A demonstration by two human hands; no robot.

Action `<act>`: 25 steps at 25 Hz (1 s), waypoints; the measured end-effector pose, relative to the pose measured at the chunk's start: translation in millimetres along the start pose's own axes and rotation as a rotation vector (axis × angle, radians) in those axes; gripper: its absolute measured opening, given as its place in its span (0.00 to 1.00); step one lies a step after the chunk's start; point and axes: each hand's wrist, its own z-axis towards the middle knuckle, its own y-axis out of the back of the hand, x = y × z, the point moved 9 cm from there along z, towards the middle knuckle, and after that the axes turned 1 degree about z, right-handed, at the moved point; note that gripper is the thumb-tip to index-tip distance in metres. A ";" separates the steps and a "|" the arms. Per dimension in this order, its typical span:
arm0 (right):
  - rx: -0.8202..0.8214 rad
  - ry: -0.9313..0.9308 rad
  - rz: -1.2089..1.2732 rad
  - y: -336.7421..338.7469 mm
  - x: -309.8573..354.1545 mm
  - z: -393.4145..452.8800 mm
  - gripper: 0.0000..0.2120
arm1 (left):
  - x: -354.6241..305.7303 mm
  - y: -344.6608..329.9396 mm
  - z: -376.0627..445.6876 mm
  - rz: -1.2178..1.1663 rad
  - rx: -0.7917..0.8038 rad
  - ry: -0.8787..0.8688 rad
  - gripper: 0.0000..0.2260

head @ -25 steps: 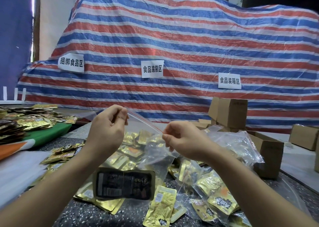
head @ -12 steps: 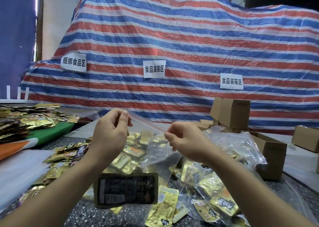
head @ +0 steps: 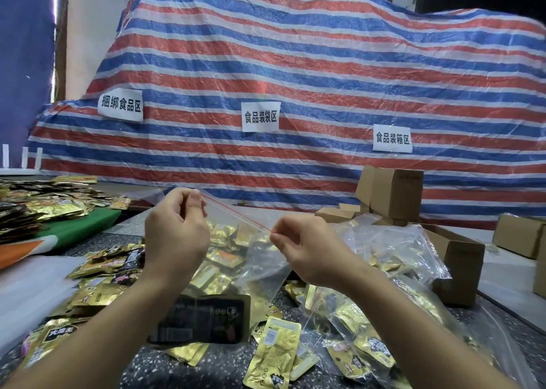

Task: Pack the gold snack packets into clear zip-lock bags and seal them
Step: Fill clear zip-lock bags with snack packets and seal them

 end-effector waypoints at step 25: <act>0.090 -0.060 -0.064 -11.7 -31.4 -19.0 0.11 | 29.3 0.9 -19.2 0.058 -0.034 0.047 0.12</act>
